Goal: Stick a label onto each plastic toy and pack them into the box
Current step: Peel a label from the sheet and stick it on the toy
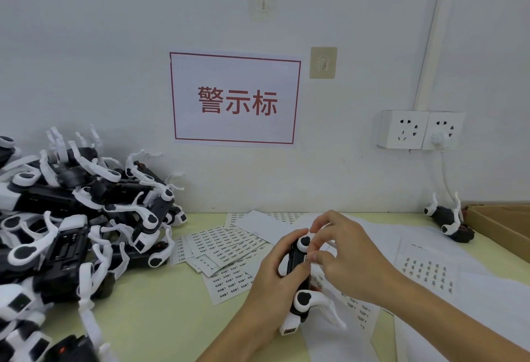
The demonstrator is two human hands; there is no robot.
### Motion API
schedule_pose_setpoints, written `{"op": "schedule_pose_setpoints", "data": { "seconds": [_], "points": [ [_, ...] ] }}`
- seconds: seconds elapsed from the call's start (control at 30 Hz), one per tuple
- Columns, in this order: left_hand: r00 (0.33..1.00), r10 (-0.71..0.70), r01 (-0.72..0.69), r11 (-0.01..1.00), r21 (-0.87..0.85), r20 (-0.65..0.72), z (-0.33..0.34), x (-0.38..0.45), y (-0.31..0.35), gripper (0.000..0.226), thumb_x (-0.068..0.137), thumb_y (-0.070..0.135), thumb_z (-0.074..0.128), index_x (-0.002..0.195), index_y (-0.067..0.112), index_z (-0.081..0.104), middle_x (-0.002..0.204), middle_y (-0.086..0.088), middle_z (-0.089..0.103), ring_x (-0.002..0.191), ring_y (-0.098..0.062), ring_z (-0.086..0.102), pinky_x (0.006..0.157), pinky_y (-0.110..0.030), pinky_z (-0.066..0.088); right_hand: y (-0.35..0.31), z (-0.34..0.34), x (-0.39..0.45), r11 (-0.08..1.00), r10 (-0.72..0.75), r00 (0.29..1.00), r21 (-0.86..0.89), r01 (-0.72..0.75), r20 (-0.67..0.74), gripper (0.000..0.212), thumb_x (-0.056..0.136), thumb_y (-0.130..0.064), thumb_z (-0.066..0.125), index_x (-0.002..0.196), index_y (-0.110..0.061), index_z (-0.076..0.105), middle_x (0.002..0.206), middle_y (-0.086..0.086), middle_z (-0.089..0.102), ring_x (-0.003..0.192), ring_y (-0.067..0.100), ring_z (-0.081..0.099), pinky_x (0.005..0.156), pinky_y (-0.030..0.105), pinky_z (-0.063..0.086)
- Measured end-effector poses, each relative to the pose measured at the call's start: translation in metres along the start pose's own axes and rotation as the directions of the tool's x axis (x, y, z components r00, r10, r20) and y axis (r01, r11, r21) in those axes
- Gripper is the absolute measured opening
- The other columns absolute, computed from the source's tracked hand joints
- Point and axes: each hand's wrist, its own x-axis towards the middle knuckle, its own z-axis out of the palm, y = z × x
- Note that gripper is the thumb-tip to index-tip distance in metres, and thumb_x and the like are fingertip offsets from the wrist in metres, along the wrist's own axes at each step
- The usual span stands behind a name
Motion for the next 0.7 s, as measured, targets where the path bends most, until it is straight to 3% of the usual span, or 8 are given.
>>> {"op": "schedule_pose_setpoints", "data": {
  "seconds": [0.2, 0.33, 0.47, 0.6, 0.7],
  "points": [
    [1.000, -0.009, 0.009, 1.000, 0.010, -0.006, 0.000, 0.001, -0.001, 0.051, 0.081, 0.019, 0.059, 0.122, 0.050, 0.062, 0.121, 0.013, 0.068, 0.115, -0.014, 0.065, 0.098, -0.045, 0.054, -0.002, 0.007, -0.006, 0.998, -0.035, 0.997, -0.047, 0.032, -0.067, 0.025, 0.087, -0.020, 0.066, 0.068, -0.034, 0.061, 0.106, -0.029, 0.044, 0.107, -0.005, 0.046, 0.083, 0.014, 0.036],
    [1.000, -0.012, 0.012, 1.000, 0.016, -0.007, -0.001, 0.000, -0.001, 0.054, 0.083, 0.017, 0.058, 0.124, 0.051, 0.060, 0.120, 0.017, 0.067, 0.111, -0.012, 0.067, 0.085, -0.029, 0.058, -0.004, 0.008, -0.007, 0.998, -0.030, 0.996, -0.051, 0.026, -0.079, 0.026, 0.087, -0.019, 0.066, 0.067, -0.034, 0.059, 0.107, -0.029, 0.044, 0.107, -0.008, 0.045, 0.080, 0.008, 0.035],
    [1.000, -0.025, 0.025, 1.000, 0.016, -0.017, 0.000, -0.001, 0.000, 0.056, 0.082, 0.015, 0.059, 0.126, 0.050, 0.060, 0.120, 0.015, 0.067, 0.108, -0.012, 0.068, 0.080, -0.024, 0.057, -0.006, 0.008, -0.007, 0.998, -0.021, 0.996, -0.058, 0.016, -0.086, 0.022, 0.086, -0.019, 0.065, 0.069, -0.032, 0.060, 0.107, -0.030, 0.042, 0.106, -0.009, 0.044, 0.077, 0.007, 0.036],
    [0.999, -0.008, 0.008, 1.000, 0.015, -0.040, 0.001, -0.002, 0.001, 0.053, 0.080, 0.024, 0.064, 0.125, 0.053, 0.060, 0.122, 0.016, 0.067, 0.122, -0.009, 0.060, 0.096, -0.034, 0.055, -0.009, 0.008, -0.010, 0.996, -0.030, 0.995, -0.084, 0.022, -0.098, 0.017, 0.087, -0.022, 0.065, 0.073, -0.031, 0.061, 0.107, -0.030, 0.041, 0.105, -0.008, 0.044, 0.076, 0.009, 0.037],
    [0.999, -0.001, 0.001, 1.000, 0.000, -0.039, 0.002, -0.003, 0.003, 0.053, 0.081, 0.022, 0.065, 0.124, 0.053, 0.061, 0.119, 0.018, 0.068, 0.117, -0.009, 0.063, 0.086, -0.027, 0.057, -0.011, 0.008, -0.011, 0.995, -0.025, 0.994, -0.094, 0.015, -0.108, 0.014, 0.087, -0.023, 0.064, 0.075, -0.029, 0.061, 0.107, -0.028, 0.042, 0.103, -0.006, 0.045, 0.075, 0.010, 0.040]
  ]
}}
